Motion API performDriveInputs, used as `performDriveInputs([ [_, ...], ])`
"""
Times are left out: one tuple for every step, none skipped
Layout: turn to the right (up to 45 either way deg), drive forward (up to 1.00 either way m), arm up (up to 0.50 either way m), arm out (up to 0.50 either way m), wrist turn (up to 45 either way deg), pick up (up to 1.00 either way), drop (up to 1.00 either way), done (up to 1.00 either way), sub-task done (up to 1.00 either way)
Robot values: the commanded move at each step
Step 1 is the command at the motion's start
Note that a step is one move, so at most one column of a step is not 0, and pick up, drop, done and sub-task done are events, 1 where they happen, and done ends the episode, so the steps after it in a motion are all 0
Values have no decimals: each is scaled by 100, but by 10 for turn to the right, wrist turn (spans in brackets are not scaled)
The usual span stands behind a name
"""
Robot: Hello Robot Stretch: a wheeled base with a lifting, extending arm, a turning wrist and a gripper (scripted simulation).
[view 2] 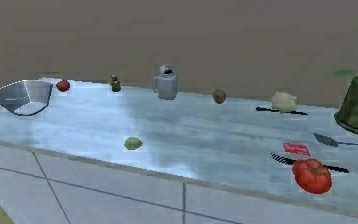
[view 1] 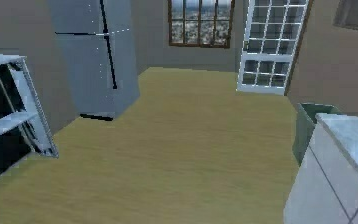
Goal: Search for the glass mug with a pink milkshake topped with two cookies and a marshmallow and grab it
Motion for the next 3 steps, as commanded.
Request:
performDriveInputs([
  [450, 0, 0, 0, 0, 0, 0, 0, 0],
  [450, 0, 0, 0, 0, 0, 0, 0, 0],
  [120, 0, 0, 0, 0, 0, 0, 0, 0],
])
